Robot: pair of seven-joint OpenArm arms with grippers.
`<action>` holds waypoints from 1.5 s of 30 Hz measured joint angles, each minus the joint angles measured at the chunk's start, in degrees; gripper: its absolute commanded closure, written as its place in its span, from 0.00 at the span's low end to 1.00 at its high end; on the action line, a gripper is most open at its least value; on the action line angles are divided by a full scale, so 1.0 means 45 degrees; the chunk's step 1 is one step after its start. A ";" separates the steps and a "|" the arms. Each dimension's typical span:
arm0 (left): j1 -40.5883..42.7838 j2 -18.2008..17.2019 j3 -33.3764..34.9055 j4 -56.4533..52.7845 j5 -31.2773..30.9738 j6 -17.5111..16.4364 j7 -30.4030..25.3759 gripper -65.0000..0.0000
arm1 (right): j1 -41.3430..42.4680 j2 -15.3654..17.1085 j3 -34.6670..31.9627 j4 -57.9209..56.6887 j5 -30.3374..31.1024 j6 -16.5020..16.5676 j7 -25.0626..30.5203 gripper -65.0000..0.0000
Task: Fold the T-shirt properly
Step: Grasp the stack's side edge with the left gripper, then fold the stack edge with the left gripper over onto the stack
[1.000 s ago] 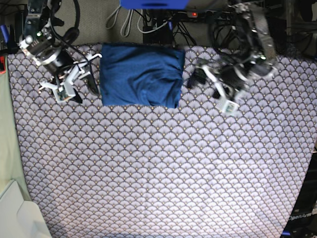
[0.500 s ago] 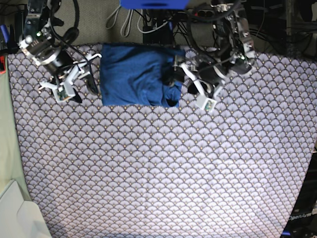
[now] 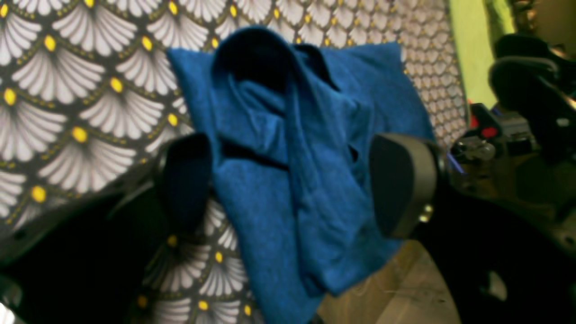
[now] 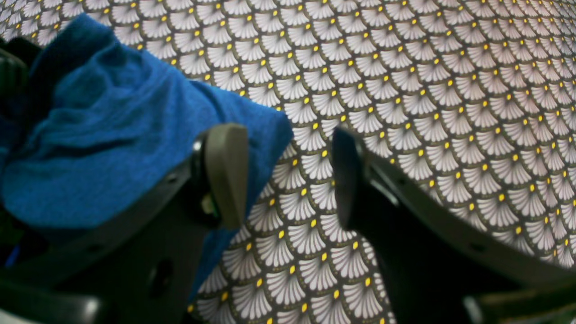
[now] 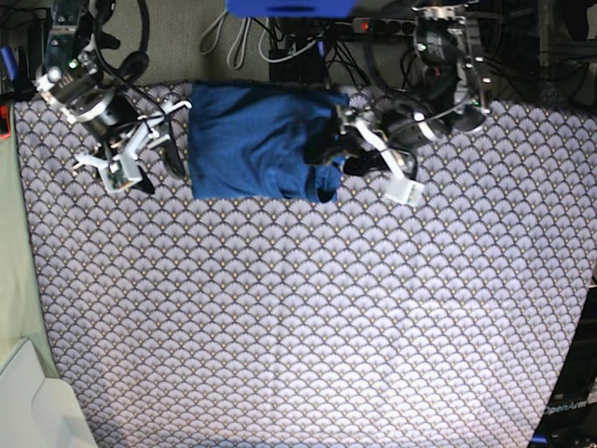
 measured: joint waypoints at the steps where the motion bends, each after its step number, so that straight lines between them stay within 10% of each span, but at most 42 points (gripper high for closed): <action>1: 0.0000 -0.0141 0.0000 -0.0005 -0.0408 0.0039 -0.0024 0.18 | -0.0005 0.0000 0.0000 0.0000 0.0000 0.0000 0.0000 0.52; 34: -0.1059 0.0612 0.0024 -0.2696 0.0301 -0.0199 -0.0369 0.18 | -0.0039 0.0000 -0.0024 -0.0024 -0.0034 0.0000 0.0000 0.52; 37: -0.1122 0.0607 0.0039 -0.2720 0.0457 -0.0189 -0.0355 0.35 | -0.0039 0.0000 -0.0024 -0.0024 -0.0039 0.0000 -0.0010 0.52; 42: -0.1234 0.0602 0.0063 -0.2827 0.0855 -0.0005 -0.0058 1.00 | -0.0034 0.0000 -0.0024 -0.0024 -0.0034 0.0000 -0.0005 0.52; 45: -0.1219 0.0520 0.0083 -0.2788 0.0782 0.0704 -0.0039 0.94 | -0.0029 0.0000 -0.0024 -0.0024 -0.0039 0.0000 -0.0010 0.52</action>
